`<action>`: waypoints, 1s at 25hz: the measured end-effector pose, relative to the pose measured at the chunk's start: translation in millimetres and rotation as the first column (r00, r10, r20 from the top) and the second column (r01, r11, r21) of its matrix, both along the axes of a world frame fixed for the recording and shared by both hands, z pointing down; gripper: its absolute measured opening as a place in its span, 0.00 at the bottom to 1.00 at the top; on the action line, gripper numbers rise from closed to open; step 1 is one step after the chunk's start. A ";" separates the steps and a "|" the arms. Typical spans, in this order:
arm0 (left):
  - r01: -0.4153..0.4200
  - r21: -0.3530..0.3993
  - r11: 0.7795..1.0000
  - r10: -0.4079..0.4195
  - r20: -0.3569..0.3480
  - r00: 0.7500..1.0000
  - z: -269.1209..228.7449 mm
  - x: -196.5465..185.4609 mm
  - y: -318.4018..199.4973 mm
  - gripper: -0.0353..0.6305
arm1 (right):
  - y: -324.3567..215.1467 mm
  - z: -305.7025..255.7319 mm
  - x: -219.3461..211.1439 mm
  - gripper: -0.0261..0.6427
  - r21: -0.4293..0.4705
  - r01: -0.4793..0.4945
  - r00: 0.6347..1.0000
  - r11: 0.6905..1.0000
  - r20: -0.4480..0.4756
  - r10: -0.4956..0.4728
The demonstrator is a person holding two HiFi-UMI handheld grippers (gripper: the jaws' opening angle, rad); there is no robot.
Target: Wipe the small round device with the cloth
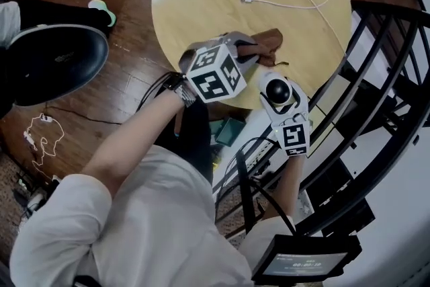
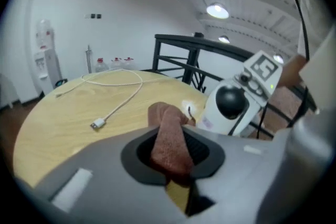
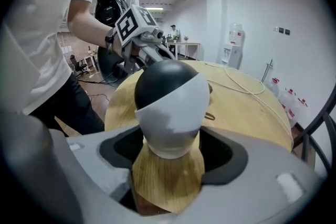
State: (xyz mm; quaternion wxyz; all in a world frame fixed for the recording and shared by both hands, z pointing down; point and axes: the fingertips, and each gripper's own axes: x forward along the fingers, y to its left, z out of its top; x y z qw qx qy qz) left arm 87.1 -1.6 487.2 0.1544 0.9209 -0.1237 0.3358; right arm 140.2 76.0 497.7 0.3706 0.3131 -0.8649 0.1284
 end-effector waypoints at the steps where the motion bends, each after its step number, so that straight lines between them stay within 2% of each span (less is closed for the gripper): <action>1: 0.045 -0.047 0.998 -0.047 -0.042 0.998 -9.1 -3.6 -4.2 0.15 | 0.2 0.4 0.2 0.54 -0.004 0.000 1.000 1.000 0.008 0.000; 3: 0.129 -0.161 0.978 -0.154 -0.151 0.977 -30.1 -6.0 -12.3 0.15 | 0.6 2.0 1.4 0.54 -0.014 -0.018 1.000 1.000 0.023 0.019; 5: 0.205 -0.316 0.926 -0.295 -0.270 0.916 -47.1 -4.3 -20.0 0.15 | -0.6 3.7 2.8 0.54 -0.021 -0.052 0.998 0.998 0.029 0.052; 6: 0.224 -0.382 0.897 -0.352 -0.308 0.884 -52.3 -2.6 -21.6 0.15 | -1.5 4.5 3.3 0.54 -0.023 -0.073 0.997 0.997 0.029 0.073; 7: 0.227 -0.416 0.881 -0.378 -0.327 0.866 -55.2 -0.2 -20.6 0.15 | -2.1 5.1 3.5 0.54 -0.024 -0.097 0.995 0.995 0.030 0.098; 8: 0.221 -0.416 0.882 -0.374 -0.333 0.865 -56.1 3.0 -17.2 0.15 | -2.5 5.5 3.4 0.53 -0.025 -0.127 0.991 0.992 0.030 0.127; 11: 0.180 -0.359 0.916 -0.302 -0.322 0.897 -52.1 15.3 -1.0 0.15 | -3.4 5.6 1.9 0.53 -0.027 -0.218 0.976 0.976 0.022 0.218; 15: 0.127 -0.305 0.944 -0.216 -0.280 0.935 -39.6 29.6 21.9 0.15 | -2.5 7.9 1.3 0.53 -0.038 -0.321 0.947 0.946 0.012 0.322; 22: 0.061 -0.271 0.961 -0.127 -0.233 0.964 -31.6 40.6 38.6 0.15 | -2.4 9.1 5.1 0.53 -0.035 -0.463 0.887 0.886 -0.004 0.463; 25: 0.025 -0.309 0.951 -0.097 -0.218 0.971 -27.0 42.1 43.1 0.15 | -1.8 8.7 6.4 0.53 -0.044 -0.494 0.869 0.868 0.003 0.495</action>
